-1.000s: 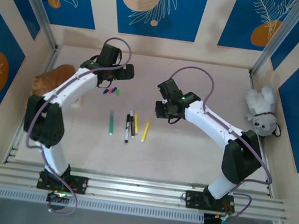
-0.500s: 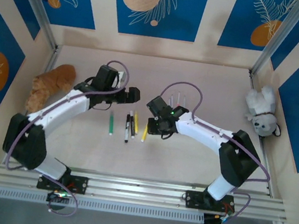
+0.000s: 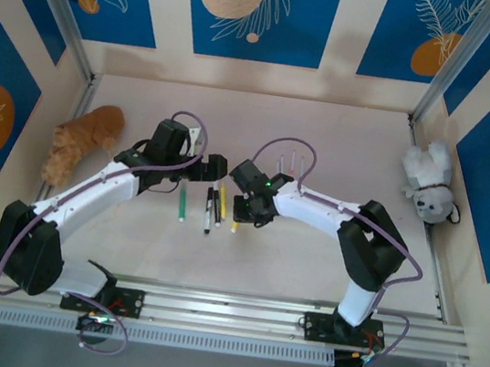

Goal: Open the pen caps

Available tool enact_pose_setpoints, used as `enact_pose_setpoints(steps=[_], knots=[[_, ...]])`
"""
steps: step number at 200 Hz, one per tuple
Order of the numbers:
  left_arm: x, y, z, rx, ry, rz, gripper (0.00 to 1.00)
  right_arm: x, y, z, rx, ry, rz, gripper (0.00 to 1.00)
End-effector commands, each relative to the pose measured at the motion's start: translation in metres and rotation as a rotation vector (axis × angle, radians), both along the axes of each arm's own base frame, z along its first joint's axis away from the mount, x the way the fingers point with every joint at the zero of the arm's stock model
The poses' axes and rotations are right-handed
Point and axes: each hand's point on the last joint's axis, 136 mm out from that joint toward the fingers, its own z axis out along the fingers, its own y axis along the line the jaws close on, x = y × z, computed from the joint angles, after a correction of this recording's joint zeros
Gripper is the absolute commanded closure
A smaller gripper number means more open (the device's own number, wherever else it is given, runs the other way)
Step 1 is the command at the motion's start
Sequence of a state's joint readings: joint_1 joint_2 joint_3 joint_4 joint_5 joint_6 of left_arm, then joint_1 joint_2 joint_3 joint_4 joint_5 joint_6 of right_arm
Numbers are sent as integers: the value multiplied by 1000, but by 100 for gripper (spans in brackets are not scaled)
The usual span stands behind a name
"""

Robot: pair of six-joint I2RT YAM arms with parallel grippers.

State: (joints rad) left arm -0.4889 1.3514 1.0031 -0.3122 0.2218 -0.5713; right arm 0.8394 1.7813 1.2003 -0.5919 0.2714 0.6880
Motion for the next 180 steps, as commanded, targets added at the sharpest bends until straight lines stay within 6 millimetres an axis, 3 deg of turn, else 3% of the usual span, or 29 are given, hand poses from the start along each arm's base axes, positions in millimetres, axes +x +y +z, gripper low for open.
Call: enact_pose_setpoints(steps=[1, 66, 121, 180], knots=[[3, -2, 3, 0, -22, 7, 2, -4, 14, 1, 4, 28, 10, 65], [3, 0, 1, 13, -27, 10, 2, -10, 1, -22, -137, 75, -4, 63], [7, 21, 5, 73, -62, 91, 1, -13, 12, -28, -103, 108, 12, 59], [8, 32, -15, 52, 2, 127, 1, -12, 17, -36, -117, 133, 14, 61]])
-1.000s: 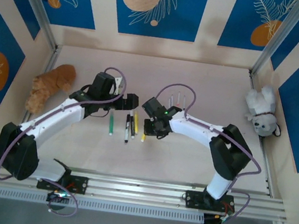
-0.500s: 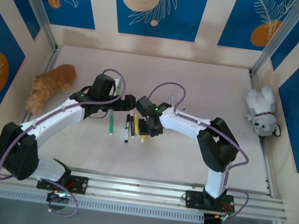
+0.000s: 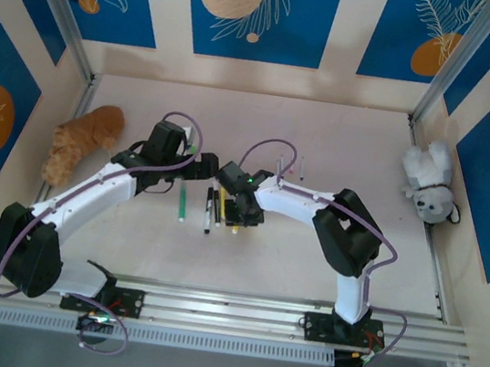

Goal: Open the pen caps

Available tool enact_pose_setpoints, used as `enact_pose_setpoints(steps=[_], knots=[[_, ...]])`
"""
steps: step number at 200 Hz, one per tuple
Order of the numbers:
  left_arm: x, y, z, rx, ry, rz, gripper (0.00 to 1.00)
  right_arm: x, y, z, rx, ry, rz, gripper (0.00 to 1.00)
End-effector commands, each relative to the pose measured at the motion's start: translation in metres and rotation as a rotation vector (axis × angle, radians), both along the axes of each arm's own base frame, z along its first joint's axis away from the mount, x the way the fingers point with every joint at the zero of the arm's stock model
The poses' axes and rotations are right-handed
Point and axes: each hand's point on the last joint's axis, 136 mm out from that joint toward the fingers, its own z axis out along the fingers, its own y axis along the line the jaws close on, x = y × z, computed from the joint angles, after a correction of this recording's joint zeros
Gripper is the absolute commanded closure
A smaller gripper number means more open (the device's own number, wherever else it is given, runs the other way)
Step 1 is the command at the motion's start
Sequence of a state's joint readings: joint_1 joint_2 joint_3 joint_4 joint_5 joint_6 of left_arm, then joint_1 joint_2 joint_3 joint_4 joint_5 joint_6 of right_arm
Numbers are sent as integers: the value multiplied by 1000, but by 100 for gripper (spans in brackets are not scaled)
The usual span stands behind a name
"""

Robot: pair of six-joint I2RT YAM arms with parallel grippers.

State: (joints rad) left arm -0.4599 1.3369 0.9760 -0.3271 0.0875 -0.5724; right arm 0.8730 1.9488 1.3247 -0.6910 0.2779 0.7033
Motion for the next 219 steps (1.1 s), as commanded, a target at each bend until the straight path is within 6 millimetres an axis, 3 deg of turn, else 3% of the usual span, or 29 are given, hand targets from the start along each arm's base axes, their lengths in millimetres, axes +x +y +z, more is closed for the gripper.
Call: enact_pose_setpoints(steps=[1, 36, 78, 143, 174, 219], knots=[[-3, 0, -4, -43, 17, 1, 1, -7, 5, -5, -10, 43, -5, 61], [-1, 2, -7, -52, 21, 9, 1, -8, 2, -15, -40, 66, -13, 62], [-1, 4, -8, -61, 22, 12, 1, -10, -7, -31, -71, 111, -44, 71], [1, -1, -10, -94, 28, 2, 1, -9, -12, -30, -56, 144, -33, 98], [-1, -7, -17, -119, 50, -17, 1, -10, -15, -18, -14, 126, -3, 100], [-1, -21, -17, -173, 70, -55, 2, -1, -22, 52, 184, -45, 34, 100]])
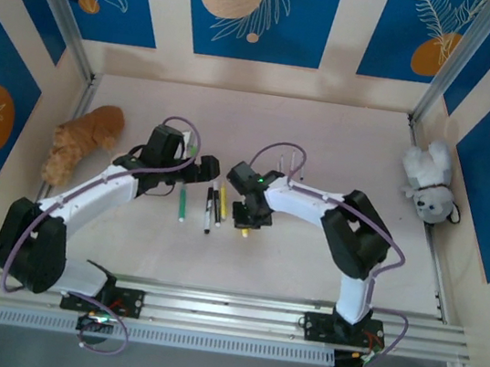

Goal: Open the pen caps

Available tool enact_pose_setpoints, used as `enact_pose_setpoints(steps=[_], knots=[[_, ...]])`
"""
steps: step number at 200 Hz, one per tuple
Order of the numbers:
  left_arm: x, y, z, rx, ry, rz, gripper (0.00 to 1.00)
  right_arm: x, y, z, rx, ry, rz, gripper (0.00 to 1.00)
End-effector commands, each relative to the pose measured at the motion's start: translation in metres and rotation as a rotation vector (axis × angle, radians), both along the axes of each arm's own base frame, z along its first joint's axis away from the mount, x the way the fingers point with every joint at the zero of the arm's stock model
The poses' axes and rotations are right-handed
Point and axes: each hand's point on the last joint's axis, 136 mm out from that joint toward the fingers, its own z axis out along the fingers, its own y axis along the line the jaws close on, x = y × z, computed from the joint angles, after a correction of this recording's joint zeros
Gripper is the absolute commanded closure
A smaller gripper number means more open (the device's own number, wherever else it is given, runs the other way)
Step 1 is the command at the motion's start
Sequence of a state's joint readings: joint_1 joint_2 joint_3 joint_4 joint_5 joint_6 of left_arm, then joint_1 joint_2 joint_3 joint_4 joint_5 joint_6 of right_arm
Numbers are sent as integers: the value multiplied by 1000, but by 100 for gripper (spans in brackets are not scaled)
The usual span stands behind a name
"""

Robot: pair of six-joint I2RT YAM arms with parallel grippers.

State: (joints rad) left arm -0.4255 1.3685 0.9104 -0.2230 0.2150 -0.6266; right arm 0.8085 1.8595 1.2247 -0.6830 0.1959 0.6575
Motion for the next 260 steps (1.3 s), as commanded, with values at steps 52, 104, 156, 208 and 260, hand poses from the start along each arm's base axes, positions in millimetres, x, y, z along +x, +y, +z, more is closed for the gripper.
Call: enact_pose_setpoints(steps=[52, 104, 156, 208, 260], knots=[[-5, -35, 2, -81, 27, -82, 3, -3, 4, 98, 372, -215, 83, 100], [1, -63, 9, -125, 28, -103, 5, -11, 12, 101, 420, -206, 114, 100], [4, -89, 12, -150, 29, -137, 11, -18, 24, 103, 442, -201, 148, 100], [3, -104, 12, -176, 37, -166, 34, -16, 31, 109, 459, -211, 162, 100], [5, -113, 16, -215, 31, -186, 76, -10, 38, 110, 458, -220, 170, 100]])
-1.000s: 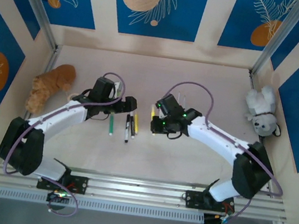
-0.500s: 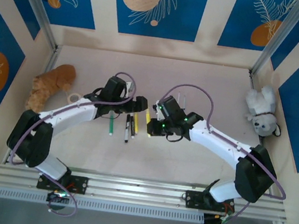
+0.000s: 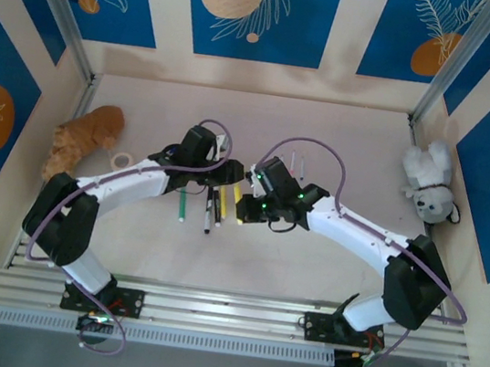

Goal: Open the pen caps

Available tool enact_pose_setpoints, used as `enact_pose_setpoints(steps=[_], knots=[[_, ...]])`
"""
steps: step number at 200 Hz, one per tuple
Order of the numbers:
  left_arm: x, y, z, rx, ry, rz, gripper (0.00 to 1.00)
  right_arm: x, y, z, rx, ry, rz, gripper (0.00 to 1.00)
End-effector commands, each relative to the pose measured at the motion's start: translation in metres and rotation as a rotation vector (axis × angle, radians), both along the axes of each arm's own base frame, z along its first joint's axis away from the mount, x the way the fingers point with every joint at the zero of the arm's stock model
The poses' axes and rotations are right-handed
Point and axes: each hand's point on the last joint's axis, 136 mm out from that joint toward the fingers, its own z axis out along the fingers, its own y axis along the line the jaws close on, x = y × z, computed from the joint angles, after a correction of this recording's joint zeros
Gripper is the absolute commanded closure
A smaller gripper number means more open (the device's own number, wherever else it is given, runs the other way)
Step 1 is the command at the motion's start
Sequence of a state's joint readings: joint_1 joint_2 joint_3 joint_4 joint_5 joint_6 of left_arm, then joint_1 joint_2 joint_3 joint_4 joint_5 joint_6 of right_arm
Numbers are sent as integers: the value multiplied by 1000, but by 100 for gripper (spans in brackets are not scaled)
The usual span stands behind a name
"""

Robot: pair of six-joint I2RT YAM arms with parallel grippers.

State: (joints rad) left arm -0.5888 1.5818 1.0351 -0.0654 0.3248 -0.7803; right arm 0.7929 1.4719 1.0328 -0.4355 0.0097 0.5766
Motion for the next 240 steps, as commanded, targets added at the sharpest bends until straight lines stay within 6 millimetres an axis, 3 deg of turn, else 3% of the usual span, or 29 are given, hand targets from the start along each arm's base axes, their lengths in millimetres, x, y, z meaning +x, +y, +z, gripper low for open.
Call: enact_pose_setpoints(steps=[1, 32, 48, 104, 124, 152, 192, 211, 224, 240], knots=[[4, -15, 17, -49, -37, -36, 77, 1, 13, 8, 29, -13, 40, 100], [3, -17, 17, -53, -39, -44, 82, 4, 14, 7, 26, -15, 38, 100], [3, -16, 16, -47, -38, -39, 100, 6, 14, 6, 23, -16, 31, 100], [3, -14, 12, -32, -32, -37, 100, 10, 10, 5, 36, -8, 6, 100], [4, -16, 13, -38, -30, -35, 100, 9, 13, 4, 50, 6, 15, 81], [5, -18, 16, -44, -35, -36, 100, 10, 17, 1, 53, 14, 20, 74], [3, -19, 16, -44, -33, -39, 100, 16, 20, -2, 53, 13, 7, 78], [2, -20, 16, -45, -31, -51, 100, 18, 20, -3, 49, 13, 1, 100], [1, -20, 15, -38, -24, -55, 100, 17, 19, -3, 54, 7, -2, 100], [1, -17, 13, -24, -20, -50, 86, 16, 18, -2, 61, 0, 2, 100]])
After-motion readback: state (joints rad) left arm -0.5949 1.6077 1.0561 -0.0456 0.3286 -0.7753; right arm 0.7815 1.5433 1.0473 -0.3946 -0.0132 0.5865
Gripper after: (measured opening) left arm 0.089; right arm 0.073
